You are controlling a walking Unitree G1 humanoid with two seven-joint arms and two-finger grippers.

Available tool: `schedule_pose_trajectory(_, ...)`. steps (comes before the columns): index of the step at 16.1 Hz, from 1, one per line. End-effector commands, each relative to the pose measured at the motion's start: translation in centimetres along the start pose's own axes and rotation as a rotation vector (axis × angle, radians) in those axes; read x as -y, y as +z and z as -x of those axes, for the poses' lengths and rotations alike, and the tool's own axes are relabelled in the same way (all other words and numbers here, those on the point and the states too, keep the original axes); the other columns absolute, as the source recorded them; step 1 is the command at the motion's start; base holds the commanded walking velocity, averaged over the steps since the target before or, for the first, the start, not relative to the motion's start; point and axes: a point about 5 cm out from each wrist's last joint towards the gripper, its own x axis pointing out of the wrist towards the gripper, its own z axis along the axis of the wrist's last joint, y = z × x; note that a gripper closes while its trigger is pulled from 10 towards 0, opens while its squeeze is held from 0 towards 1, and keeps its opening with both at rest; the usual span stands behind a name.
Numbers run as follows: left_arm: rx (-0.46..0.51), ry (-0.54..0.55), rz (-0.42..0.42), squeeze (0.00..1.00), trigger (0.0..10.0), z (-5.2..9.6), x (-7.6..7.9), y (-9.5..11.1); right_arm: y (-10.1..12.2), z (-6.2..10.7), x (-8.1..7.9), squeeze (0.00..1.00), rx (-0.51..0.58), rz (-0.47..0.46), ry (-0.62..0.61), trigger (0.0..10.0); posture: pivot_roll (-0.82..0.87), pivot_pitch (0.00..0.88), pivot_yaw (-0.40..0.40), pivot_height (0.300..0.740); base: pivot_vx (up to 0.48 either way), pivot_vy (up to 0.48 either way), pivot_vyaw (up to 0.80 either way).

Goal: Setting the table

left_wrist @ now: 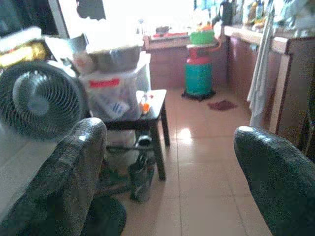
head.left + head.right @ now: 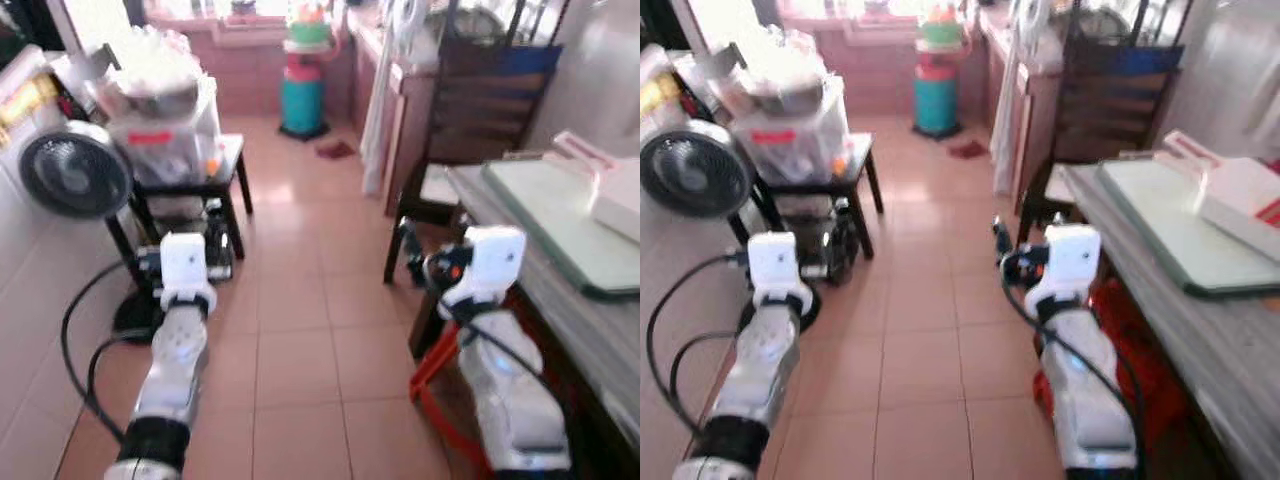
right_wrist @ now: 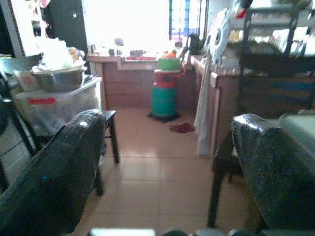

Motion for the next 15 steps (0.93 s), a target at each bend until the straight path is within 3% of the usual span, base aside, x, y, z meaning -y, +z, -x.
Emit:
schedule_pose_trajectory(1, 0.011, -0.003, -0.008, 0.00, 10.0, -0.26, 0.05, 0.35, 0.19, -0.19, -0.01, 0.00, 0.006, 0.009, 0.010, 10.0, 0.02, 0.005, 0.023, 0.740, 0.000, 0.319, 0.00)
schedule_pose_trajectory(15, 0.018, -0.003, -0.020, 0.00, 10.0, -0.54, 0.20, 0.42, 0.07, -0.25, -0.06, 0.00, 0.013, 0.006, 0.014, 10.0, 0.02, 0.000, 0.029, 0.740, 0.000, 0.412, 0.00)
